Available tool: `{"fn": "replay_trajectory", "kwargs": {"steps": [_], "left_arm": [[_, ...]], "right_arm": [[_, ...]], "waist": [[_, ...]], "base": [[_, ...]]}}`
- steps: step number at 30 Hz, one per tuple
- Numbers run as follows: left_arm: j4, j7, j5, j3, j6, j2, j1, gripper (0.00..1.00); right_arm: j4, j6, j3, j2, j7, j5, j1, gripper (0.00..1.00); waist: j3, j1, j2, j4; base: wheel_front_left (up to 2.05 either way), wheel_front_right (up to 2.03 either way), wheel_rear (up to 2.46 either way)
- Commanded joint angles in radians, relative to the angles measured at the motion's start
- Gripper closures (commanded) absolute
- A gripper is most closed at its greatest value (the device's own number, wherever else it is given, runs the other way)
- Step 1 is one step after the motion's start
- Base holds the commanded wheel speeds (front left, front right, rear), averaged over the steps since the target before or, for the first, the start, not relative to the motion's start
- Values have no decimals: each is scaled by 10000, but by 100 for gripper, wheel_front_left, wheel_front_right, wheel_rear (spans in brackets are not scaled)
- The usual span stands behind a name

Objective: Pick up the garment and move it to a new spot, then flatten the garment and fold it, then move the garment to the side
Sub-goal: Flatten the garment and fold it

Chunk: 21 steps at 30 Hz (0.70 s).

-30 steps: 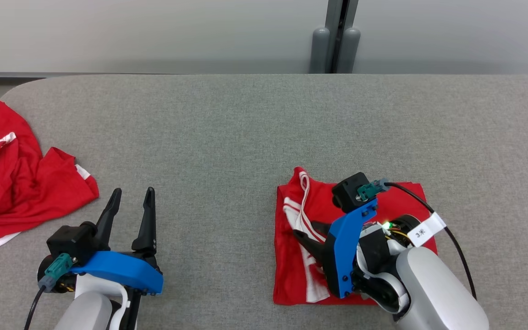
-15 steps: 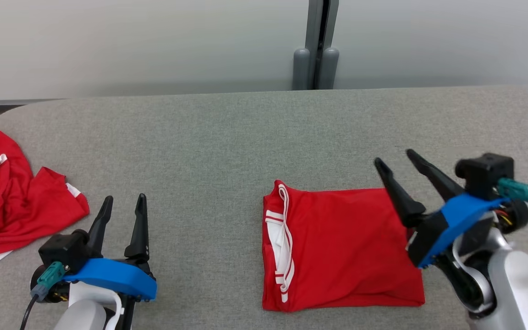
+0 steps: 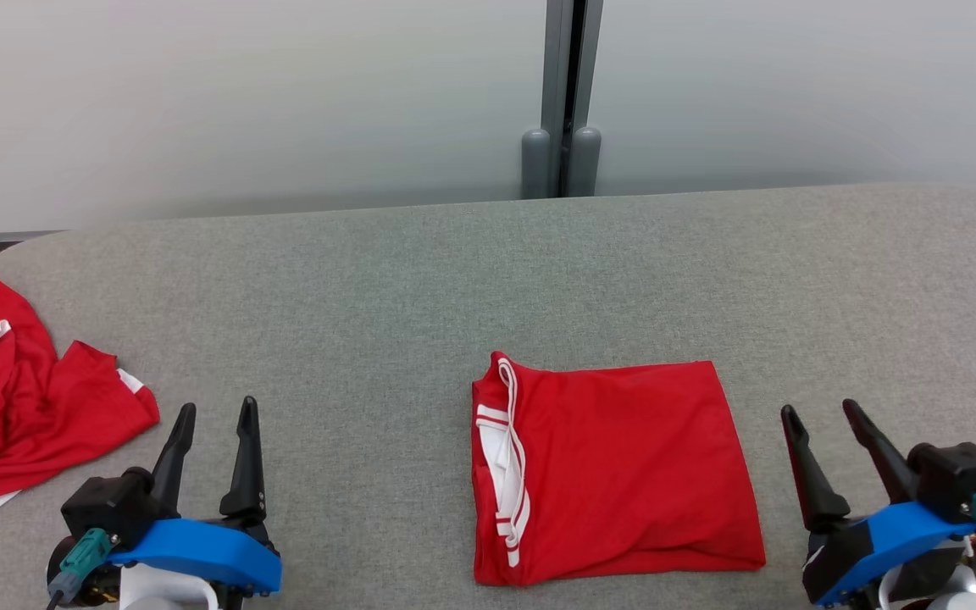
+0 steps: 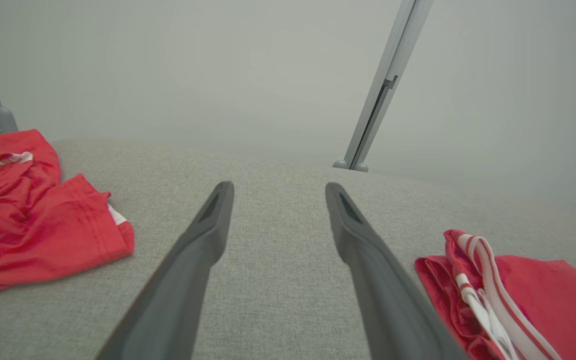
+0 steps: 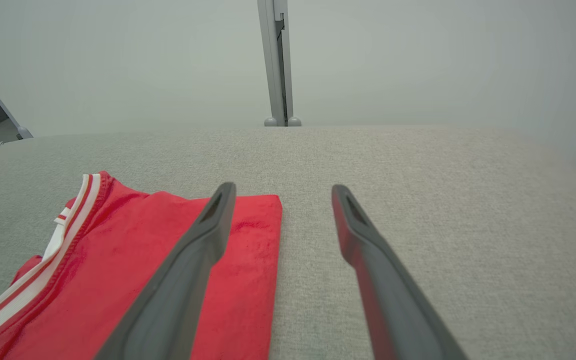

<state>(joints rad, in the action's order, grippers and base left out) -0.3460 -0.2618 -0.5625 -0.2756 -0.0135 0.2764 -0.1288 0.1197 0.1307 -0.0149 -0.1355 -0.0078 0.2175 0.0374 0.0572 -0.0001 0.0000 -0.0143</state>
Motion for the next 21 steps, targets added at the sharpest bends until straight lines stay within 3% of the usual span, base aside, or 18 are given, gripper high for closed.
{"fn": "replay_trajectory", "kwargs": {"steps": [1,3,4,6,12,21], "left_arm": [[78,-43,59,32,46,-47,108,0],[129,-43,96,59,38,-56,201,0],[142,-43,106,61,34,-59,206,0],[187,-43,117,47,14,-65,152,0],[328,-38,204,-73,-25,-111,-196,0],[68,31,388,-507,-241,-379,-872,0]], "right_arm": [[122,3,44,48,-42,-62,-57,0],[235,3,183,93,-23,-79,29,0],[288,1,255,105,1,-88,96,52],[452,1,530,157,129,-62,263,100],[1616,1,2406,467,536,20,1477,100],[5002,1,4718,851,928,140,3569,100]], "waist": [[-30,1,0,-4],[-30,1,0,30],[-13,1,0,56],[67,1,0,115],[562,1,0,365],[973,1,0,1211]], "base": [[0,0,0],[0,0,0],[0,0,0],[0,0,0],[0,0,0],[0,0,0]]}}
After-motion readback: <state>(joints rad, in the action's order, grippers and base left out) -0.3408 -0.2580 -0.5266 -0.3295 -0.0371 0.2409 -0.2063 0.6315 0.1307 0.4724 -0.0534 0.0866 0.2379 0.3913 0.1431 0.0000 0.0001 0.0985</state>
